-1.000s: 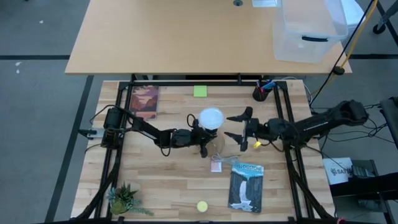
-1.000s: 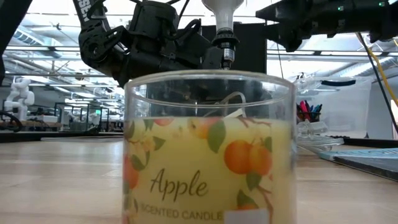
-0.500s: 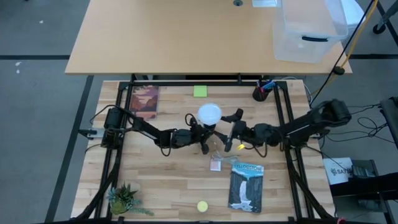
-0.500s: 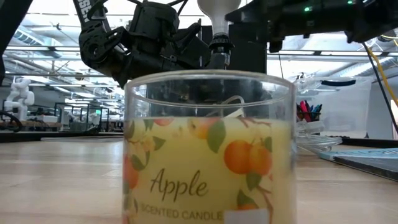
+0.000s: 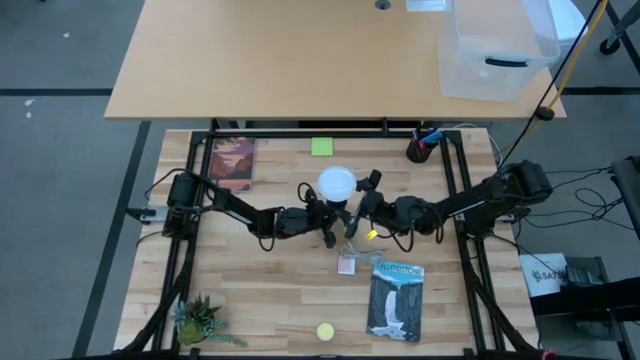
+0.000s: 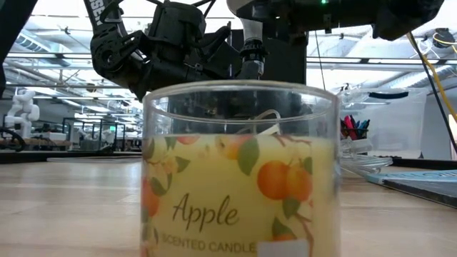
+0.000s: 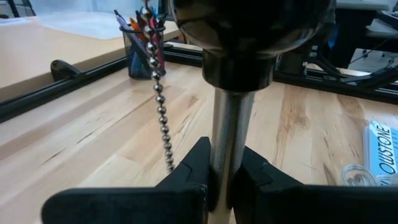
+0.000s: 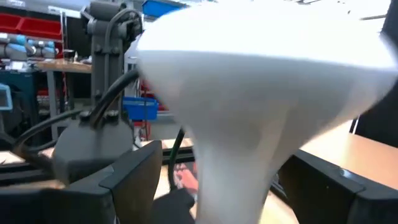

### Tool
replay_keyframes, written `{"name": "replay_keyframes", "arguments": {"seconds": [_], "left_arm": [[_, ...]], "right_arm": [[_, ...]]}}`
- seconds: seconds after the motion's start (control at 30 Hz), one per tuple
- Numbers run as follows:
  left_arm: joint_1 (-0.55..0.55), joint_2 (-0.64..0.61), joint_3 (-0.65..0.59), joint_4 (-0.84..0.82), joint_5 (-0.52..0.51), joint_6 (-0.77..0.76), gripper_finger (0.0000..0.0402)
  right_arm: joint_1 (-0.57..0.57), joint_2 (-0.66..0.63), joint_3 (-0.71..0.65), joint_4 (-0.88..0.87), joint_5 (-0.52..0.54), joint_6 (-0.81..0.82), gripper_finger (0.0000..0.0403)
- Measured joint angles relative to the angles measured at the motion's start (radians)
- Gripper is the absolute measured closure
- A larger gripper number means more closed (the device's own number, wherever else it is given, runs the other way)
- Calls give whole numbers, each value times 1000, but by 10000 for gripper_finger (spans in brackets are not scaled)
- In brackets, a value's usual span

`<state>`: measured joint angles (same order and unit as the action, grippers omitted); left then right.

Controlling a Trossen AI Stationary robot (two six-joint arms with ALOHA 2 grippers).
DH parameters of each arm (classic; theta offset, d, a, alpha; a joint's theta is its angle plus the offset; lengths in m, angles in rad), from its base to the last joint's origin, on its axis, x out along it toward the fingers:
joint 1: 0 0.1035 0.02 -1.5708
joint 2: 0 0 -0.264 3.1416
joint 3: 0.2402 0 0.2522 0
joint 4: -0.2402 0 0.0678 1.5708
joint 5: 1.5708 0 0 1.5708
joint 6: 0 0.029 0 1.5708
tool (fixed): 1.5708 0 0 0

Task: Screw lightbulb
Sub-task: Remove the white lightbulb from the brown lamp

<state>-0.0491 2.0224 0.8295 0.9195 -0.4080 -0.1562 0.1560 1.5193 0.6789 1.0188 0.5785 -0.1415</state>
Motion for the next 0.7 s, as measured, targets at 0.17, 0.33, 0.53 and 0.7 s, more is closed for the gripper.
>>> {"name": "replay_keyframes", "arguments": {"seconds": [0.17,0.33,0.53,0.7], "left_arm": [[-2,0,0,0,7,2,371],[-2,0,0,-3,27,9,371],[-1,0,-1,-11,68,15,371],[-1,-1,-1,-16,93,31,371]], "right_arm": [[-20,-6,5,0,-1,-1,103],[-27,-6,5,-2,-4,-3,108],[-33,-16,5,-24,-57,-4,165],[-44,-56,3,-106,-85,-5,219]]}}
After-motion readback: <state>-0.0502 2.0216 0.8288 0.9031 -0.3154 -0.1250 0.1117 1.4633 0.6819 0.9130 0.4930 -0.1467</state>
